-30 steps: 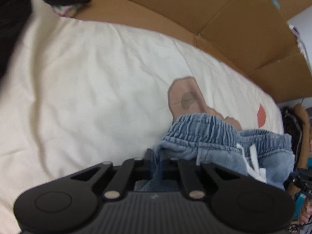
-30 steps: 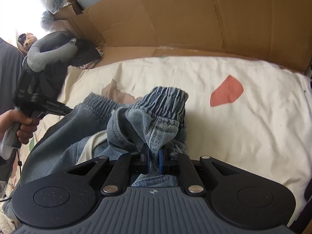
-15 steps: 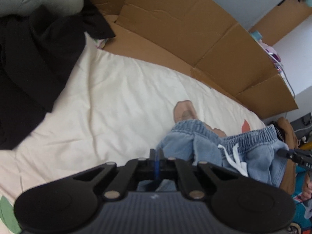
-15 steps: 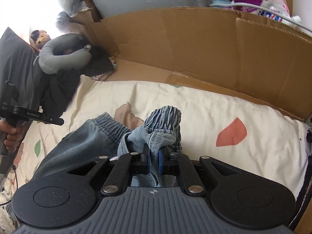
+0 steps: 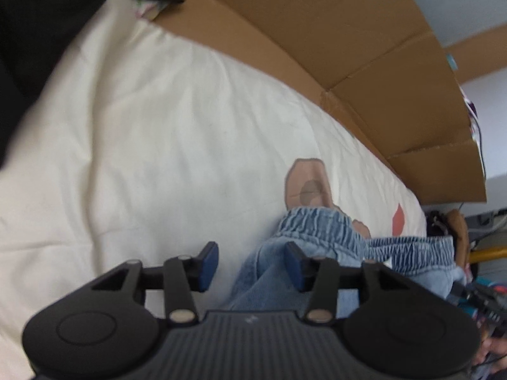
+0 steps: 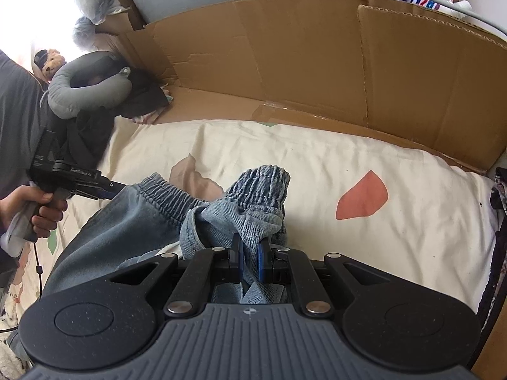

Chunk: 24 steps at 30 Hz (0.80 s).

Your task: Fold clothes

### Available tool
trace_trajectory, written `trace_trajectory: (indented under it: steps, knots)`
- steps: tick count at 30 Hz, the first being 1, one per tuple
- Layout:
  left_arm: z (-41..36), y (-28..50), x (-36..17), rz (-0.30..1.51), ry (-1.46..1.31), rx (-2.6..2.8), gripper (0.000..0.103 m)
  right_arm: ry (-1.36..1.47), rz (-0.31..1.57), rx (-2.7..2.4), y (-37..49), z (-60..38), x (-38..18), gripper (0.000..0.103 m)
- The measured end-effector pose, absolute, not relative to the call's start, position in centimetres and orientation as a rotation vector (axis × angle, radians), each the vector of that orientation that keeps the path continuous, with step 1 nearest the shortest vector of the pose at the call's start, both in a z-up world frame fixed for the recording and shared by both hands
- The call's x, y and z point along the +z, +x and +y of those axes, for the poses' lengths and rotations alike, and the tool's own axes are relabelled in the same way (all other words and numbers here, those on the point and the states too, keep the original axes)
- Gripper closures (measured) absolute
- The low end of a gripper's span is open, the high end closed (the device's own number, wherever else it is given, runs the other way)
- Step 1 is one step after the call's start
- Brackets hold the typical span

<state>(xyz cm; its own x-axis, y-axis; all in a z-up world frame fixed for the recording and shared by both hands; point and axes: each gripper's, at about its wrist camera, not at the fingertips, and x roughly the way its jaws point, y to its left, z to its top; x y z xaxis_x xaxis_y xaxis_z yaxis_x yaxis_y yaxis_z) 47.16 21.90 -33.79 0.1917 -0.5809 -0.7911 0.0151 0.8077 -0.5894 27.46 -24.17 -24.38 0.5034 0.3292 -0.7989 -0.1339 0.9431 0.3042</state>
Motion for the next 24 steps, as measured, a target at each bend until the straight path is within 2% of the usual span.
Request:
trace_trajectory:
  steps: [11, 18, 24]
  knots:
    - [23.6, 47.3, -36.7, 1.412, -0.764, -0.484, 0.058, 0.228, 1.014, 0.286, 27.5, -24.1, -25.2, 0.097]
    - [22.2, 46.7, -37.5, 1.48, -0.768, -0.524, 0.058, 0.232, 1.016, 0.29, 27.7, -24.0, -25.6, 0.097]
    - [21.3, 46.8, -37.0, 1.436, -0.707, -0.526, 0.059, 0.24, 1.015, 0.288, 27.8, -24.1, -25.8, 0.097]
